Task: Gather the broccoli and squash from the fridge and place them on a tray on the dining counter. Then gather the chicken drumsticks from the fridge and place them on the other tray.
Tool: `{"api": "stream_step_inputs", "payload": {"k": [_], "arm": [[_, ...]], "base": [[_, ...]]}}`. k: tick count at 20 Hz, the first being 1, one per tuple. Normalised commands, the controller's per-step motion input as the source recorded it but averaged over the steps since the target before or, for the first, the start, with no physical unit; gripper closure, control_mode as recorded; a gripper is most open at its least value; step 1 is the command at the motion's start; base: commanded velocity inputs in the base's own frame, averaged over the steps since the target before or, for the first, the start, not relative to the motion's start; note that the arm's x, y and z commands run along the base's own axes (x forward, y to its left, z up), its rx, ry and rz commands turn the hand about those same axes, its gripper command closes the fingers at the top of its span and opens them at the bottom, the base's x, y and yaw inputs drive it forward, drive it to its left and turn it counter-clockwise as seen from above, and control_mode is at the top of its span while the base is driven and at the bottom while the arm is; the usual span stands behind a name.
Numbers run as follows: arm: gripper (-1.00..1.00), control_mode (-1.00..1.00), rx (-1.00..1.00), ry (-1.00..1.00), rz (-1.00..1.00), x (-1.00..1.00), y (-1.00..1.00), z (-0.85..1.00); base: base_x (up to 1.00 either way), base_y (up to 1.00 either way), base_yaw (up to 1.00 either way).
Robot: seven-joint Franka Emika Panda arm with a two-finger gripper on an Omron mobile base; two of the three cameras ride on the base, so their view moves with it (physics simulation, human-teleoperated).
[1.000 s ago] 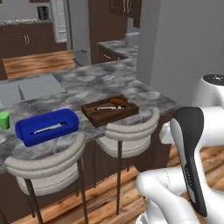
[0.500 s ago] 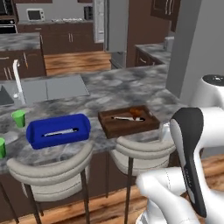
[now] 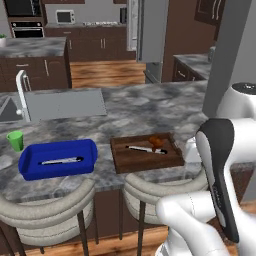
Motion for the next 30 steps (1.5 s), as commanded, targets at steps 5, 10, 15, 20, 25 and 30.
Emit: {"api": "stream_step_inputs", "payload": {"k": [5, 10, 15, 20, 25, 30], "arm": [[1.00, -1.00, 0.09, 0.11, 0.28, 1.00, 0.00, 0.00], [1.00, -1.00, 0.01, 0.15, 0.22, 1.00, 0.14, -0.31], [1.00, -1.00, 0.00, 0.18, 0.15, 1.00, 0.40, -0.55], [1.00, -1.00, 0.00, 0.14, 0.07, 0.91, 0.37, -0.48], [1.00, -1.00, 0.00, 0.13, 0.00, 0.79, 0.22, -0.41], [1.00, -1.00, -0.04, 0.10, 0.00, 0.72, 0.18, -0.54]], "base": [[0.00, 0.00, 0.00], [0.00, 0.00, 0.00], [0.00, 0.00, 0.00], [0.00, 0.00, 0.00], [0.00, 0.00, 0.00], [0.00, 0.00, 0.00]]}}
